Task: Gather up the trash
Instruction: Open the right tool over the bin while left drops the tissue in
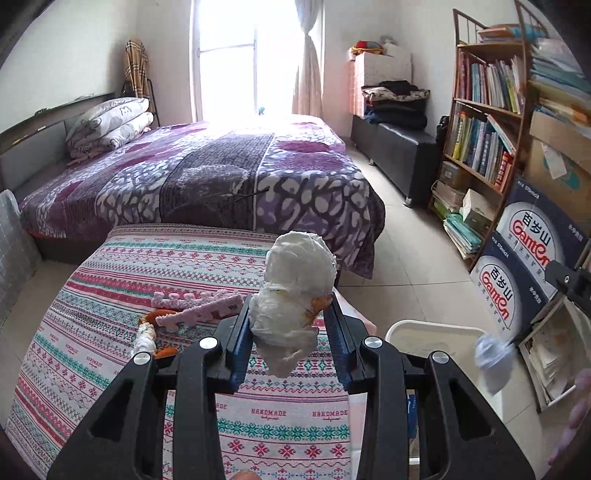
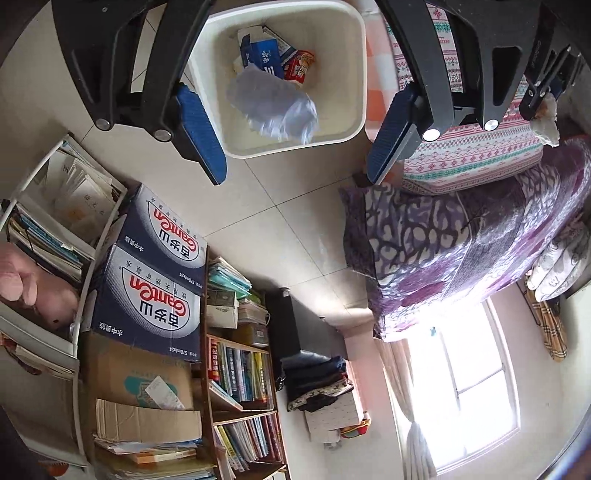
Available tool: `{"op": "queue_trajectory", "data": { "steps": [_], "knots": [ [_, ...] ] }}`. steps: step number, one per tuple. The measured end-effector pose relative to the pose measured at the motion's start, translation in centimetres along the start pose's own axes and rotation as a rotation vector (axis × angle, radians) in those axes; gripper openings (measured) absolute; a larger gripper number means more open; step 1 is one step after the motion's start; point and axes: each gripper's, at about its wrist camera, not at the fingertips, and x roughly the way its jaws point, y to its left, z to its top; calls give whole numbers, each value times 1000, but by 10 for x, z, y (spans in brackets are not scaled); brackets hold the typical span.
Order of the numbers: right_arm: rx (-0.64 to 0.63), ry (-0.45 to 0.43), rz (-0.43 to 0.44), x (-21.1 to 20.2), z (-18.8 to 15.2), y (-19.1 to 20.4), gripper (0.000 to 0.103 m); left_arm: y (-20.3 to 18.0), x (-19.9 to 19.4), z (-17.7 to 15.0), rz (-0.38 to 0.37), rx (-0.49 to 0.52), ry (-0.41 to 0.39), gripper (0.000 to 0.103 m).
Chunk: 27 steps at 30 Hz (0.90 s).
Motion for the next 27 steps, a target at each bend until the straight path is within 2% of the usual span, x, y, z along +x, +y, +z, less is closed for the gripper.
{"op": "queue_trajectory", "data": {
  "steps": [3,18,24,27],
  "knots": [
    [41,-9,-17,-2,4,-16,85,-18,2,-3,-20,27,8,37],
    [157,-14,-43,-7,18,-66,94,-90,6,-18,-143,144,54,38],
    [202,-21,-46,-10,22,-82,95,-112,7,-19,-222,149,83,38],
    [228,-26,-42,-13,24,-88,95,-121,7,-14,-309,135,106,40]
  ]
}}
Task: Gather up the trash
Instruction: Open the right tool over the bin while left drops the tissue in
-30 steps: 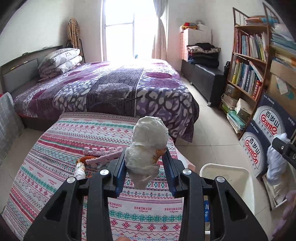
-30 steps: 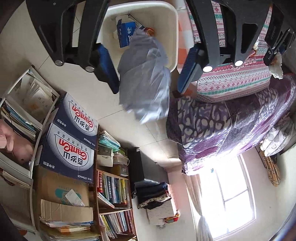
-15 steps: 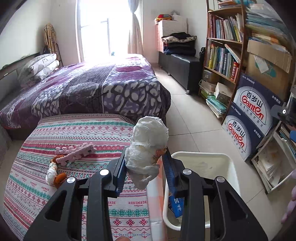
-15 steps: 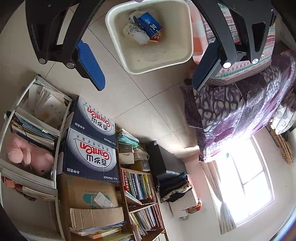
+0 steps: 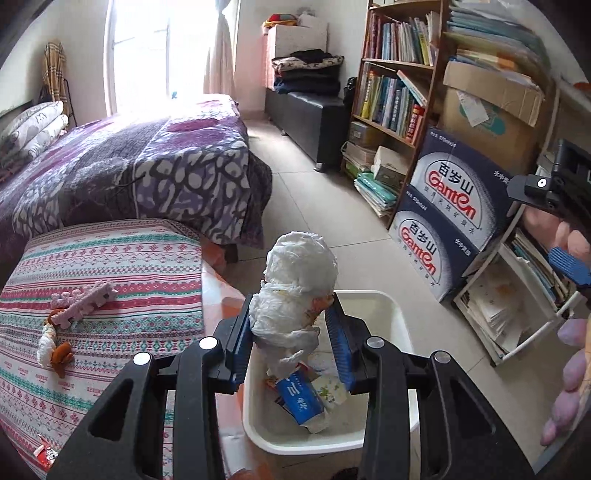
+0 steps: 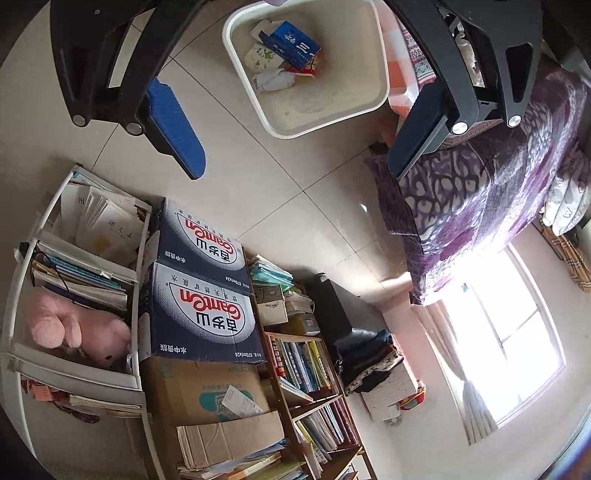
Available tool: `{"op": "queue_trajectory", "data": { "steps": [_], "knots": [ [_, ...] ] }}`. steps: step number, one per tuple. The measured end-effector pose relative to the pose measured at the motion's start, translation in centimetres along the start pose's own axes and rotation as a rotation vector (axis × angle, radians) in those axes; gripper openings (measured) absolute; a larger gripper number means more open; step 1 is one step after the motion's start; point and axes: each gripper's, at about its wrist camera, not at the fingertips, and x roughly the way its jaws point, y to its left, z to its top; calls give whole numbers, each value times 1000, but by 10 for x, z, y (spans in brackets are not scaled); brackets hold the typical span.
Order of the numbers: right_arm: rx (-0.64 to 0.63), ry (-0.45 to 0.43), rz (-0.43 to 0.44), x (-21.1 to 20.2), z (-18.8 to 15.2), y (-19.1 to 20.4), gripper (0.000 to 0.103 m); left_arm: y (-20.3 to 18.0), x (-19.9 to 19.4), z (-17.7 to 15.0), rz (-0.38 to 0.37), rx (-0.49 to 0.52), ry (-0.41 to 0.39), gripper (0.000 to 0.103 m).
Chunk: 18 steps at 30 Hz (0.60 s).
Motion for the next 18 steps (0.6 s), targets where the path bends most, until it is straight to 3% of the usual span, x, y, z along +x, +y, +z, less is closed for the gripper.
{"op": "queue_trajectory", "data": {
  "steps": [2,4,9,18],
  "knots": [
    [8,-7,-1,-1,1,-2,95,-5,1,1,-20,15,8,65],
    [9,-6,-1,-2,1,-1,96,-5,-4,-1,-19,13,-15,73],
    [-1,9,7,-1,-1,5,96,8,-6,-5,36,8,1,77],
    [-77,82,47,7,-19,38,96,71,-9,-24,198,-86,100,79]
  ]
}}
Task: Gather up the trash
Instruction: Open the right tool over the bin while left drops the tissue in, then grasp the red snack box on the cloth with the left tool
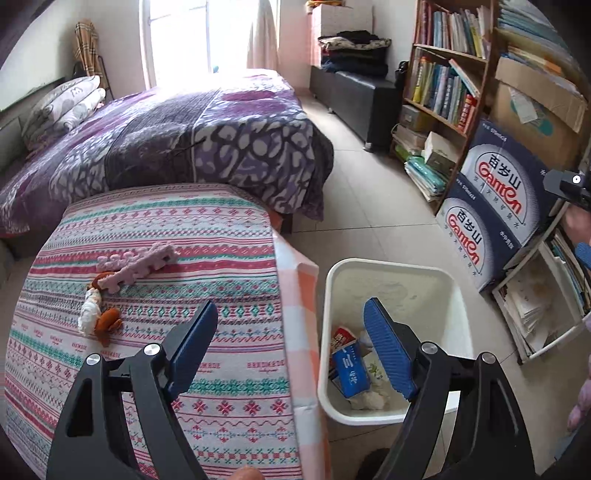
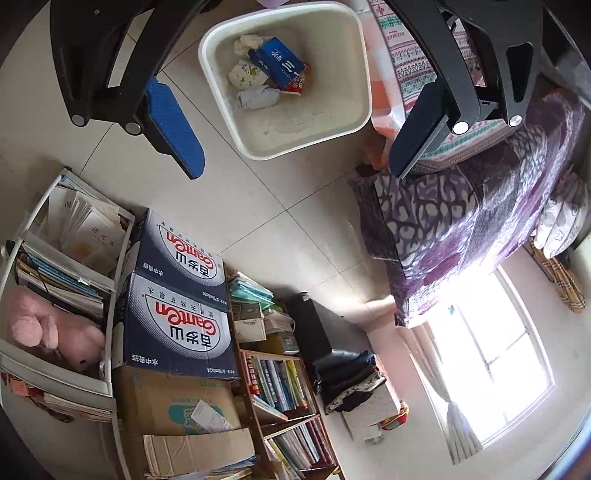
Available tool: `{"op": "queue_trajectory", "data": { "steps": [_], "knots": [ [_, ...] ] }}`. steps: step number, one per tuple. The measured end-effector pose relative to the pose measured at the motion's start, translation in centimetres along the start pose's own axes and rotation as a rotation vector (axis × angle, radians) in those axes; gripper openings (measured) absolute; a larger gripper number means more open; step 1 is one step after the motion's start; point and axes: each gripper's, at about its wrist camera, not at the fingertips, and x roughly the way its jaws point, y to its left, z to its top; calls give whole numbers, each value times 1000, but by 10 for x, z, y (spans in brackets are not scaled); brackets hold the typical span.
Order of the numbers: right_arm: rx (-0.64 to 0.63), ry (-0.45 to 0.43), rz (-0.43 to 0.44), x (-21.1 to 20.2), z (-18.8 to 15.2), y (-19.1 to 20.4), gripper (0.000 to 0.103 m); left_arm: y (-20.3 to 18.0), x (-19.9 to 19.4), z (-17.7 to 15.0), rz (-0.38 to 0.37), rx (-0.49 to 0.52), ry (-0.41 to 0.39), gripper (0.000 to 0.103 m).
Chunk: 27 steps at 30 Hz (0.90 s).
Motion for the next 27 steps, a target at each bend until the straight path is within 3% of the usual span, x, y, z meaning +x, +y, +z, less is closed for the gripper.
{"op": "queue_trajectory", "data": {
  "steps": [11,15,18,23,27],
  "knots": [
    [-142,117,83,12,-32,59,96,97,-8,-54,275,-108,108,85],
    [-183,161,117,17,-45,83,96,135,-17,-76,395,-197,153,86],
    [-228,179,130,18,-57,101,96,169,-25,-92,457,-323,188,89],
    [-293,201,133,21,-75,123,96,217,-25,-115,441,-558,278,89],
    [-338,221,133,25,-87,136,96,239,-14,-130,346,-718,350,89]
  ]
}}
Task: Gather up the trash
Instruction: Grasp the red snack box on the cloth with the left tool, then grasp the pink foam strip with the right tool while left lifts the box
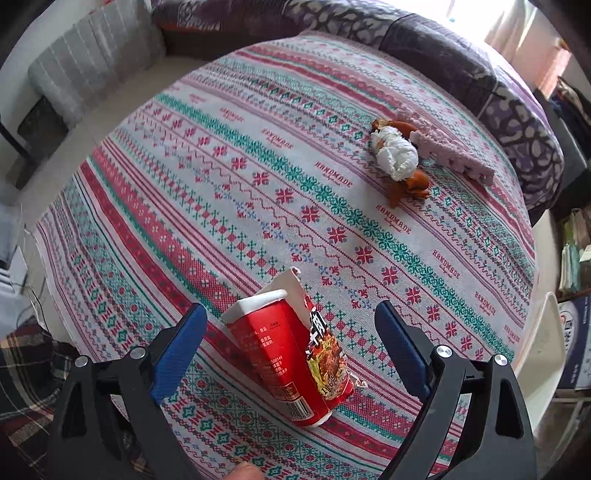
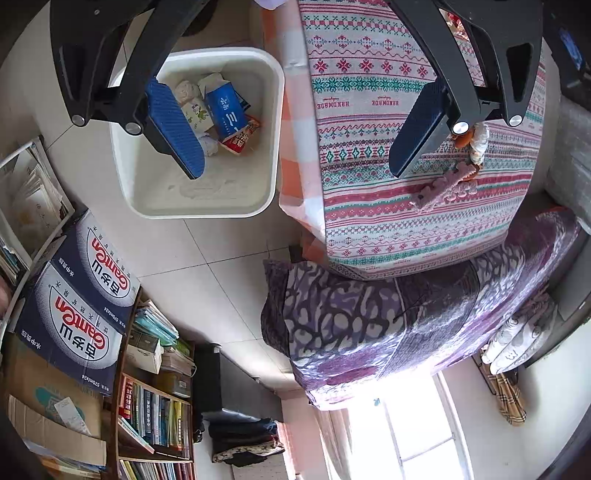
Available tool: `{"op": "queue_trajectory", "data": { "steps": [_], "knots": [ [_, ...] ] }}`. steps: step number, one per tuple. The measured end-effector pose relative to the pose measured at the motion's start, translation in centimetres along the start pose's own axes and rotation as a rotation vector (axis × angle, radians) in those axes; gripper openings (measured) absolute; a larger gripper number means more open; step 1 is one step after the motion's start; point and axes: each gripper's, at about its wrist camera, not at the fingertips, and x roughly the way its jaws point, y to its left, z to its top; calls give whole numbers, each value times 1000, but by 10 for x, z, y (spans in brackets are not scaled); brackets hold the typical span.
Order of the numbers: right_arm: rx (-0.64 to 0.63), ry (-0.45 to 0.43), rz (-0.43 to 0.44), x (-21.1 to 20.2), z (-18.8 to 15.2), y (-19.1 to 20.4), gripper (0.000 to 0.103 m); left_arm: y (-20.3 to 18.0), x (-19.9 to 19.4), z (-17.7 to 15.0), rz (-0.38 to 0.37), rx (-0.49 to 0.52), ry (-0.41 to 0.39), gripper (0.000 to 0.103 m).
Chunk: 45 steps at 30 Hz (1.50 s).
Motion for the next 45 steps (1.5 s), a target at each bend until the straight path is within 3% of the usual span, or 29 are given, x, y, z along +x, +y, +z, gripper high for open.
{"op": "queue_trajectory", "data": {
  "steps": [3,9,11,12,19,24,27,30,33,35,39,42,45],
  "knots": [
    [-31,25,4,7,-5,11,96,7,13,-1,-55,-54,74,89],
    [-84,66,10,20,-14,34,96,11,34,-8,-89,-89,180,87],
    [-85,89,23,25,-16,41,96,10,35,-8,-88,-70,175,66],
    [-85,103,30,29,-17,45,96,10,34,-8,-91,-53,168,64],
    [-111,177,79,52,-30,80,96,14,11,12,-147,37,57,55],
    [-175,199,138,63,-38,117,96,34,-45,46,-170,63,-156,53],
    [-205,229,181,78,-41,140,96,49,-78,73,-215,43,-240,53],
    [-139,313,215,106,-40,154,96,66,-99,94,-250,17,-280,53],
    [66,393,241,140,-34,157,96,78,-108,105,-284,-5,-273,53],
    [230,413,241,160,-29,158,96,82,-108,109,-313,-18,-251,53],
    [397,400,194,187,-22,176,96,85,-108,117,-324,-31,-246,53],
    [405,388,137,201,-17,191,97,87,-104,122,-332,-37,-228,53],
    [308,347,97,201,-14,208,96,92,-100,125,-325,-43,-223,53]
  ]
}}
